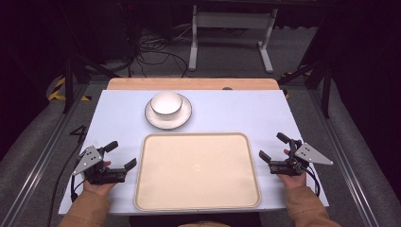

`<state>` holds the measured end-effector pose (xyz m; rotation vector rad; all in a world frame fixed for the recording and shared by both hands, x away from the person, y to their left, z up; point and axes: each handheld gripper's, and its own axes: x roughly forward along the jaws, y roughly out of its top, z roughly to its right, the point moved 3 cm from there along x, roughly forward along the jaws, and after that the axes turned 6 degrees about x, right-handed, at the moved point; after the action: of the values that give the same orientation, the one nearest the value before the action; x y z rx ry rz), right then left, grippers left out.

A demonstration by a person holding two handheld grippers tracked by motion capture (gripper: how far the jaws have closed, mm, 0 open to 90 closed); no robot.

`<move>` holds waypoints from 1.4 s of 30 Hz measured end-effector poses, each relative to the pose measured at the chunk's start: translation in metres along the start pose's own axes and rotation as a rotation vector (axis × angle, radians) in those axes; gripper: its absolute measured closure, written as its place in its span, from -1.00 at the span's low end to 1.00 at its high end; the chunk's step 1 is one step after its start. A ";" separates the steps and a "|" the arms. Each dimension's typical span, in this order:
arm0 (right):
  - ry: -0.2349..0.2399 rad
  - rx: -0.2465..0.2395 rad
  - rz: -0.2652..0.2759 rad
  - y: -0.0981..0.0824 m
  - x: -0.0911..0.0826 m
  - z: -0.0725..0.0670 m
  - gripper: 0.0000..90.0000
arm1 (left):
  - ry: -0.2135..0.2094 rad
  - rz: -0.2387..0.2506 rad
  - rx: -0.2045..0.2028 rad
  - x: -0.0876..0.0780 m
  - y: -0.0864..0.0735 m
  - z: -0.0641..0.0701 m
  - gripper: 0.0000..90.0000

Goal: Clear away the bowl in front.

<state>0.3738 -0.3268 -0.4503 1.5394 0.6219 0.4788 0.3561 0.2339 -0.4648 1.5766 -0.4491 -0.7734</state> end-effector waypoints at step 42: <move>0.010 0.050 -0.016 -0.002 0.001 0.003 -1.00 | -0.016 0.068 0.064 0.009 0.072 -0.008 -1.00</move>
<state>0.3762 -0.3281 -0.4522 1.5792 0.6578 0.4623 0.3786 0.2214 -0.3969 1.6071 -0.5409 -0.7267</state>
